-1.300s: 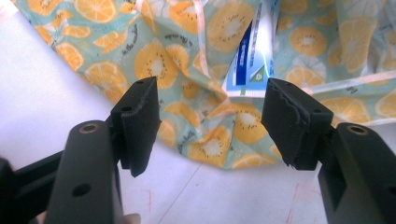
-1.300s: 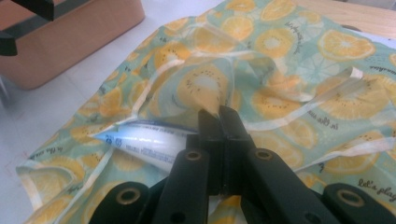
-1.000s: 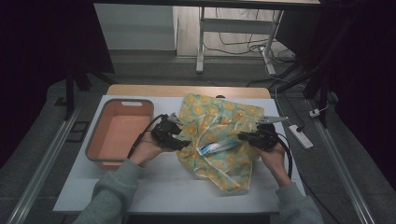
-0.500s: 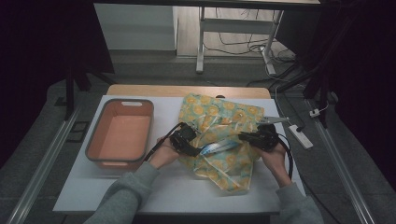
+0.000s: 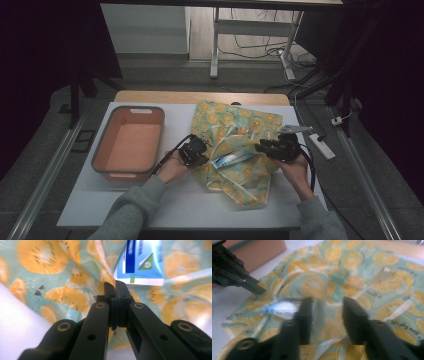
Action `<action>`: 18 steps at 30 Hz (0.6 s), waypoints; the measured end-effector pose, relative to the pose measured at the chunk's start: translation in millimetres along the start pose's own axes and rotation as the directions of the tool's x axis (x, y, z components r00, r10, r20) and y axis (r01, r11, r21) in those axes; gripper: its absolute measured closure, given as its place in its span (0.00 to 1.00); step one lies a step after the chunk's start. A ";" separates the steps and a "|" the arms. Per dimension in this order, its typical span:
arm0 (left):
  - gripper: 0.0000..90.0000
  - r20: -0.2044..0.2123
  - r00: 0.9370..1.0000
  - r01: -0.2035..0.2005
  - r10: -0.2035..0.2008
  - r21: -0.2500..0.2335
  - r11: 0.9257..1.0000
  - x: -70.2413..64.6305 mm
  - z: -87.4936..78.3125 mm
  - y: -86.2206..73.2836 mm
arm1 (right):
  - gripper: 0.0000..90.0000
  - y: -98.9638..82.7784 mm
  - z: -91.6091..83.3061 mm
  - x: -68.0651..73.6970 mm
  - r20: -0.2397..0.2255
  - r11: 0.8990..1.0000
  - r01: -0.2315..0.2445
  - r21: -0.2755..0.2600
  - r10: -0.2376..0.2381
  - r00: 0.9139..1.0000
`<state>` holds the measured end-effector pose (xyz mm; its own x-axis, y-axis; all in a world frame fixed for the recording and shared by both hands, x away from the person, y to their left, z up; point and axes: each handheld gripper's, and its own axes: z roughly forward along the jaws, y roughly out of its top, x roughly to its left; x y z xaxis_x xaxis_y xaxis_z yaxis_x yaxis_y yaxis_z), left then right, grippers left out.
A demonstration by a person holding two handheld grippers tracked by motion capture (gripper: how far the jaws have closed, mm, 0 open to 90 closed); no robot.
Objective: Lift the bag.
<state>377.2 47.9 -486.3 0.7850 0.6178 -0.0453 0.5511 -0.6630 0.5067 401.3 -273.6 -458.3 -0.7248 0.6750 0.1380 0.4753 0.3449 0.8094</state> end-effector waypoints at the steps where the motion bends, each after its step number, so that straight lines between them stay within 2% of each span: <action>1: 0.99 0.021 1.000 0.010 -0.010 -0.033 0.999 0.0 -9.6 -2.2 | 0.58 0.3 -3.3 1.7 -0.002 1.000 0.004 -0.015 -0.004 1.000; 3: 0.99 0.055 0.998 0.025 -0.020 -0.080 0.996 2.8 -24.1 -5.5 | 0.48 1.4 -15.2 8.4 0.004 0.998 0.029 -0.052 -0.029 1.000; 5: 0.99 0.074 0.997 0.032 -0.024 -0.108 0.994 6.2 -33.8 -9.1 | 0.46 2.1 -25.1 14.0 -0.002 0.998 0.031 -0.059 -0.032 0.999; 8: 0.99 0.085 0.996 0.042 -0.031 -0.132 0.990 10.6 -41.4 -15.1 | 0.42 -1.9 -36.1 21.5 -0.013 0.999 0.033 -0.037 -0.034 0.999; 11: 0.99 0.098 0.995 0.049 -0.036 -0.142 0.989 15.0 -45.5 -21.0 | 0.40 -13.2 -42.9 26.2 -0.016 1.000 0.027 -0.011 -0.028 0.999; 14: 0.99 0.102 0.994 0.050 -0.035 -0.154 0.987 17.8 -49.5 -25.4 | 0.39 -28.4 -49.5 25.1 -0.012 1.000 0.019 0.019 -0.019 1.000; 18: 0.98 0.120 0.992 0.060 -0.038 -0.178 0.982 19.8 -55.7 -28.5 | 0.40 -45.2 -54.2 15.3 -0.017 0.999 -0.005 0.045 0.006 1.000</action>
<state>361.3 102.6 -453.7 0.7917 0.5874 -0.1681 0.5376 -0.5391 0.6483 341.7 -314.2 -461.9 -0.7301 0.6661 0.1525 0.5014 0.3704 0.7819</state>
